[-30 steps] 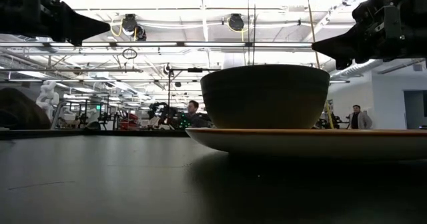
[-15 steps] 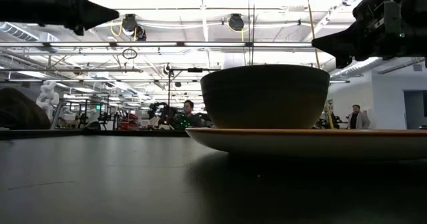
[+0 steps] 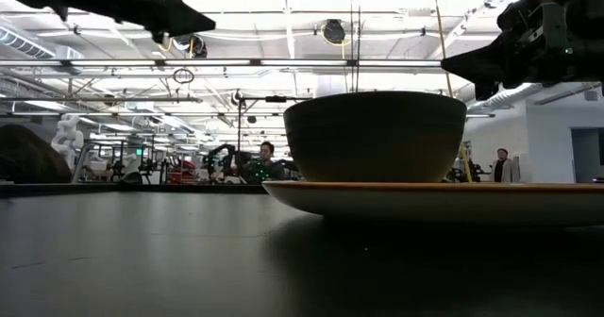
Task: Set table place
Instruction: Put the blue spoon into the black bowl
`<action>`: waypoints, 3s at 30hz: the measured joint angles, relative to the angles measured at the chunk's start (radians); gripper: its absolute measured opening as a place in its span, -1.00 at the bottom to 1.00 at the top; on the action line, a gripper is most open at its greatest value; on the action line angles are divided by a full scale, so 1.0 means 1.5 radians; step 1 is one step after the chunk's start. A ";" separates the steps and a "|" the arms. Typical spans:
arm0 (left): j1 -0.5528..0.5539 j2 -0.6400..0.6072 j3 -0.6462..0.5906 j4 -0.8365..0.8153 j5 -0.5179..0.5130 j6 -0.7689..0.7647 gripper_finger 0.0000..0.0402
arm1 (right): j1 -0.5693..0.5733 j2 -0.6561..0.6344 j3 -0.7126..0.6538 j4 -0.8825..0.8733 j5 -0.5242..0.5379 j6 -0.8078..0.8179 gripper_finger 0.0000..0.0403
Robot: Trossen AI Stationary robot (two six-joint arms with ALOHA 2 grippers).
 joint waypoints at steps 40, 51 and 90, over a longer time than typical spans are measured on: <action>0.095 0.472 0.358 -0.203 0.367 0.084 -0.91 | 0.000 0.002 0.000 -0.004 0.000 0.009 -1.00; 0.099 0.545 0.436 -0.304 0.359 0.054 -0.91 | 0.000 0.002 0.000 -0.012 0.000 0.009 -1.00; 0.040 0.892 0.792 -0.576 0.357 0.244 -0.90 | -0.001 0.006 0.000 -0.016 0.003 0.027 -1.00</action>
